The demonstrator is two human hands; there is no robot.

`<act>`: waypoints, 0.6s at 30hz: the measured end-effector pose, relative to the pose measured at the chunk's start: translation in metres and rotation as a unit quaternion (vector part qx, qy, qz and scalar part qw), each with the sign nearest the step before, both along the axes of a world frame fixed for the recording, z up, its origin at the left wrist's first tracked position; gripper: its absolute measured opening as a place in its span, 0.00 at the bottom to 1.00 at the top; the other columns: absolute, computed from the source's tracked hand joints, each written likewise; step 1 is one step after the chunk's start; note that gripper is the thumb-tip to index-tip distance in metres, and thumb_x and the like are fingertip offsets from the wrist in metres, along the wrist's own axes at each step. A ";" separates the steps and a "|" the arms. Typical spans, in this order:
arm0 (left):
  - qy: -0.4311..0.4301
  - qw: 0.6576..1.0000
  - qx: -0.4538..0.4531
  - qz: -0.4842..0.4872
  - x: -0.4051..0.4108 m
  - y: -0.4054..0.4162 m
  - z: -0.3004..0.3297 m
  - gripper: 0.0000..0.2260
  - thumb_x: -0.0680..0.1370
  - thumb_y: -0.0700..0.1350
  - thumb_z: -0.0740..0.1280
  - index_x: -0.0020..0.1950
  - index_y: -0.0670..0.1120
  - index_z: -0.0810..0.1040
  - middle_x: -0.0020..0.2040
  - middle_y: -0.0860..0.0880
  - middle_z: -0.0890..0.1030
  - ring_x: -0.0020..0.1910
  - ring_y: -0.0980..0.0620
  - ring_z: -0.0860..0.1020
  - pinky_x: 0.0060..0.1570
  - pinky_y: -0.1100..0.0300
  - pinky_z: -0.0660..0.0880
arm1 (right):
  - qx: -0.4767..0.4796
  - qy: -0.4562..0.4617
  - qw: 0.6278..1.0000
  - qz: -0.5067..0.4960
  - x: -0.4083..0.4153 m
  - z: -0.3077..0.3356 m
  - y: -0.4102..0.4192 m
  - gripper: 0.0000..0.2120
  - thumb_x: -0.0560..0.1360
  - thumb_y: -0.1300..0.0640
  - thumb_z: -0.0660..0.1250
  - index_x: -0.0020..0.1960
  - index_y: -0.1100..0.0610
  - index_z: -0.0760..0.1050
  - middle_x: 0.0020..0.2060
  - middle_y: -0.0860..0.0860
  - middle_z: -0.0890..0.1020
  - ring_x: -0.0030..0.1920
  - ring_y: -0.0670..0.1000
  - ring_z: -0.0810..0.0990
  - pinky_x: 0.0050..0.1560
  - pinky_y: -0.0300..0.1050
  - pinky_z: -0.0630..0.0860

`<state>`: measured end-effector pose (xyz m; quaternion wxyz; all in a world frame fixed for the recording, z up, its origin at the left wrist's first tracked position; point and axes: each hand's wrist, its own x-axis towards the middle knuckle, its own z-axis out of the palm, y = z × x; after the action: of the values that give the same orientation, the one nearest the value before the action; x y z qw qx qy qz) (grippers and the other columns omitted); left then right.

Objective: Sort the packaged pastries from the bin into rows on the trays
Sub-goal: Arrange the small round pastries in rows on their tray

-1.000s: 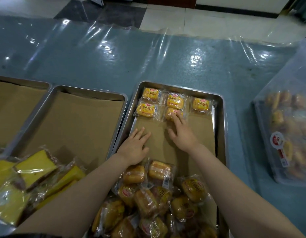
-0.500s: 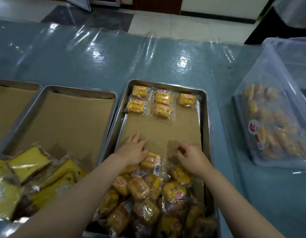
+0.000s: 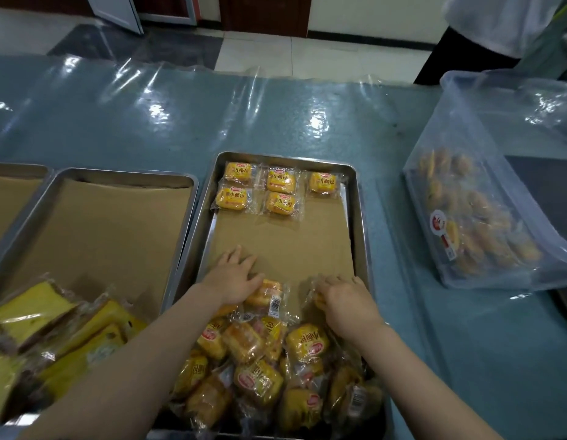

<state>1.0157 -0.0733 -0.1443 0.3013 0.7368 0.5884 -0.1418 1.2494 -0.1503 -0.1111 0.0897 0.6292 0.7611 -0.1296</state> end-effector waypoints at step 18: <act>-0.028 0.999 -0.015 0.005 -0.006 0.001 -0.002 0.29 0.81 0.63 0.50 0.80 0.56 0.48 0.80 0.48 0.39 0.78 0.46 0.38 0.75 0.45 0.49 | 0.043 0.019 0.998 -0.039 0.017 -0.062 0.074 0.39 0.81 0.37 0.49 0.79 0.59 0.38 0.78 0.57 0.38 0.77 0.55 0.34 0.75 0.50 0.34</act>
<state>1.0097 -0.0718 -0.1468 0.3294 0.7330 0.5812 -0.1279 1.2660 -0.0766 -0.1732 0.0429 0.6594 0.7422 -0.1120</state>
